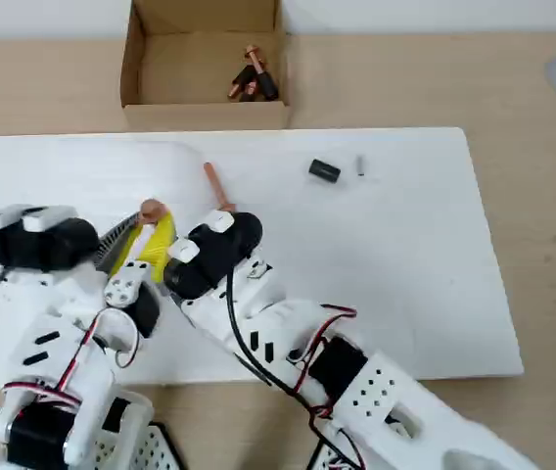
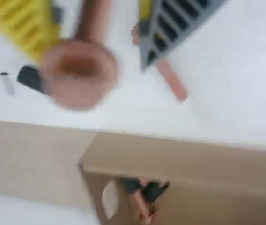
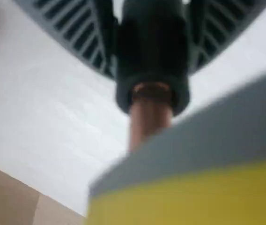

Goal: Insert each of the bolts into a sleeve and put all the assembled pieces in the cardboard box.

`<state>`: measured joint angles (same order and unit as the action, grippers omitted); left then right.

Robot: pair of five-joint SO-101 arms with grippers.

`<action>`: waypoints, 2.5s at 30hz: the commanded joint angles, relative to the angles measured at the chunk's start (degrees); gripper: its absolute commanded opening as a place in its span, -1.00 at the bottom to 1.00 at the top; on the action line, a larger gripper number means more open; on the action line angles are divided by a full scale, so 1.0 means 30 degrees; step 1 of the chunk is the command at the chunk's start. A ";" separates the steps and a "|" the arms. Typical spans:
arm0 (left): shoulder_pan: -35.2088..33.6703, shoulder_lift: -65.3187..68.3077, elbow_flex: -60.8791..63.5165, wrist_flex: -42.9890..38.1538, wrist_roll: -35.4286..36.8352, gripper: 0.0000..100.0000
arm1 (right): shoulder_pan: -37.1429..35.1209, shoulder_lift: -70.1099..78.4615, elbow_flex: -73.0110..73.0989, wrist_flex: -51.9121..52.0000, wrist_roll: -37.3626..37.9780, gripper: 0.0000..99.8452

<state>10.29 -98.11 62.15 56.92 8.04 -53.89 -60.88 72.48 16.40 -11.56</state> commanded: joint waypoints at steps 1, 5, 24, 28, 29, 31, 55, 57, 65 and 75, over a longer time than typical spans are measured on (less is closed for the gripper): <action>-0.0527 0.0513 -0.0879 0.0410 0.0469 -0.68 | -0.0103 -0.0542 -0.1392 -0.0557 0.0117 -0.98; -0.0586 0.1714 -0.2198 0.1172 0.0498 -0.67 | -0.0073 -0.0542 -0.1421 -0.0557 0.0117 -0.98; -0.0557 0.8044 -1.5766 1.1165 0.1201 -0.61 | 0.6256 0.9451 -1.4696 0.2227 -0.3839 -0.98; -0.0557 0.8777 -1.5883 1.2015 -0.1026 -0.76 | 0.6755 1.4344 -2.1934 0.4923 -0.3810 -0.98; -0.0586 0.8777 -1.5736 1.2015 -0.1700 -0.82 | 0.6901 1.5546 -2.3692 0.5363 -0.3780 -0.98; -0.0586 0.8777 -1.5648 1.1985 -0.2696 -0.93 | 0.7253 1.7861 -2.7267 0.6125 -0.3663 -0.98; -0.0615 0.8718 -1.4095 1.2132 -0.4571 -0.99 | 1.1678 4.5231 -5.4081 0.3223 0.1436 -0.98; -0.0615 0.8718 -1.3626 1.2132 -0.4571 -0.99 | 1.1678 4.6169 -5.4755 0.3311 0.1582 -0.98; -0.0615 0.8718 -1.3451 1.2161 -0.4425 -0.99 | 1.1150 4.6842 -5.4081 0.4601 0.3106 -0.97; -0.0645 0.8718 -1.3568 1.2454 -0.4425 -0.98 | 1.0828 4.6872 -5.2938 0.5011 0.3136 -0.59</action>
<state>9.14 -72.62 21.71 94.11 -5.41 -20.22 81.01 -86.20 31.34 -2.33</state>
